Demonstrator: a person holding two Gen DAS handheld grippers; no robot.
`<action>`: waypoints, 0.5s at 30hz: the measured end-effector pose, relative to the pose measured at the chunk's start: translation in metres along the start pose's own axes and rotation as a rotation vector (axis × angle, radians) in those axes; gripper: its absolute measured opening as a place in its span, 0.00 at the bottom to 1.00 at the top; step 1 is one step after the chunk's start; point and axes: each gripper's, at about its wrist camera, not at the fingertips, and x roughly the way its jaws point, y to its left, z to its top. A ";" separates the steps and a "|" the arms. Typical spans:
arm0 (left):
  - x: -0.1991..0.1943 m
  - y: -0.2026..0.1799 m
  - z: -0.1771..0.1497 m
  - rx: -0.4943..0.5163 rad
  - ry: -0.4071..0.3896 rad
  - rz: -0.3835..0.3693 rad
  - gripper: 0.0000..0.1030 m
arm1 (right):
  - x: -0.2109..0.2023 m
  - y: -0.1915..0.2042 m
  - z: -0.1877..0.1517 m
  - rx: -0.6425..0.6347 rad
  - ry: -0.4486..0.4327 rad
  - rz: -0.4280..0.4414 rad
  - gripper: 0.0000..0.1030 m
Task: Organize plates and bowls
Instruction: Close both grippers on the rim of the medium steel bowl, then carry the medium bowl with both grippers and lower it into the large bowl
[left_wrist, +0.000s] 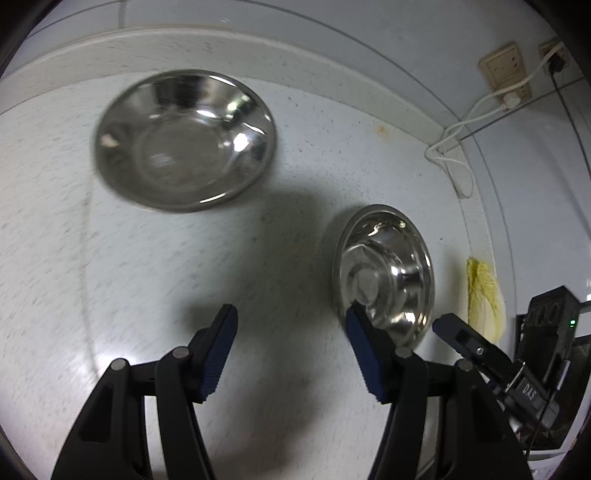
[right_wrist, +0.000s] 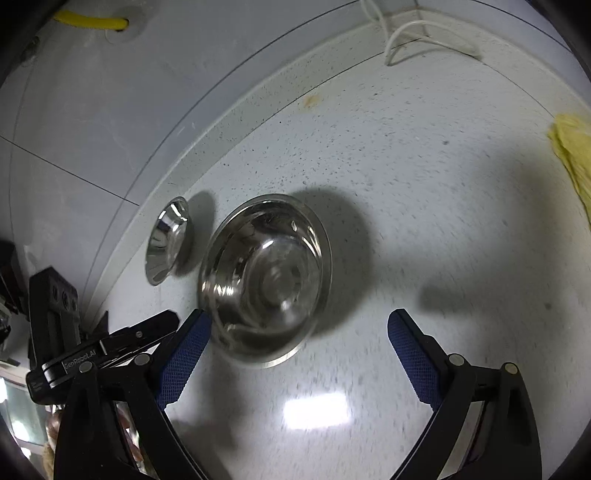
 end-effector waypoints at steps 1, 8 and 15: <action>0.006 -0.003 0.001 0.004 0.004 0.001 0.58 | 0.004 0.001 0.002 -0.004 0.004 -0.004 0.72; 0.031 -0.020 0.008 0.026 -0.002 -0.013 0.55 | 0.024 0.000 0.010 0.003 0.023 -0.021 0.24; 0.044 -0.023 0.011 0.028 0.027 -0.071 0.08 | 0.028 0.003 0.009 -0.001 0.018 -0.053 0.10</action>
